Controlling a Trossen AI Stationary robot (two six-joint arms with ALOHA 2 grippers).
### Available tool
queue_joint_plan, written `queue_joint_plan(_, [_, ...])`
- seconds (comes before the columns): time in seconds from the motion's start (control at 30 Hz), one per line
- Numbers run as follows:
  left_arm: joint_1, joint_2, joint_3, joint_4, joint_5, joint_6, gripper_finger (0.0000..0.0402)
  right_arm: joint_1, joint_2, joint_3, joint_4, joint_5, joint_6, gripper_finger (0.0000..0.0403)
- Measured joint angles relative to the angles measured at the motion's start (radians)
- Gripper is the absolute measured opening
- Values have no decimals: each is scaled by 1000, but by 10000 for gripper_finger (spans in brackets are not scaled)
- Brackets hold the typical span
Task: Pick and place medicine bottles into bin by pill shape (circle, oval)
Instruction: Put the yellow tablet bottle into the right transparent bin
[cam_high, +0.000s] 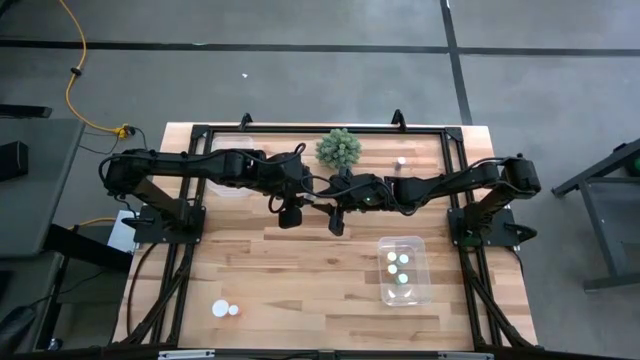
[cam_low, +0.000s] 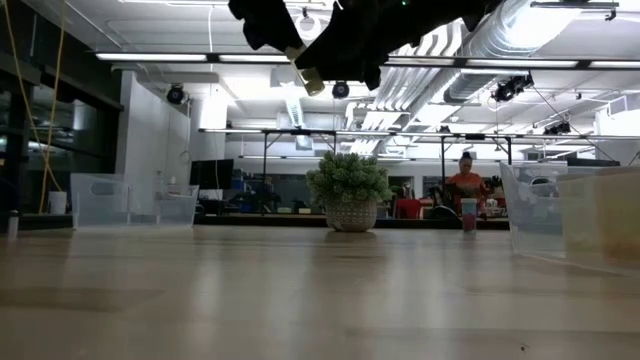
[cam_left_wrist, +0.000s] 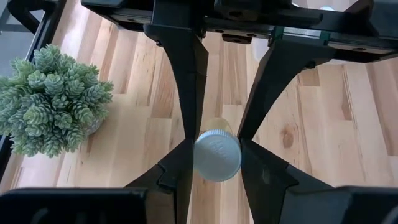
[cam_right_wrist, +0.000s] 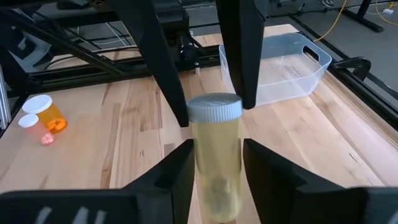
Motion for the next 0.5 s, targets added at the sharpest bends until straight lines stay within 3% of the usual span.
queue_joint_plan(0.5, [0, 0, 0, 0, -1, 10, 104, -3, 0, 0, -1, -22, 18, 133])
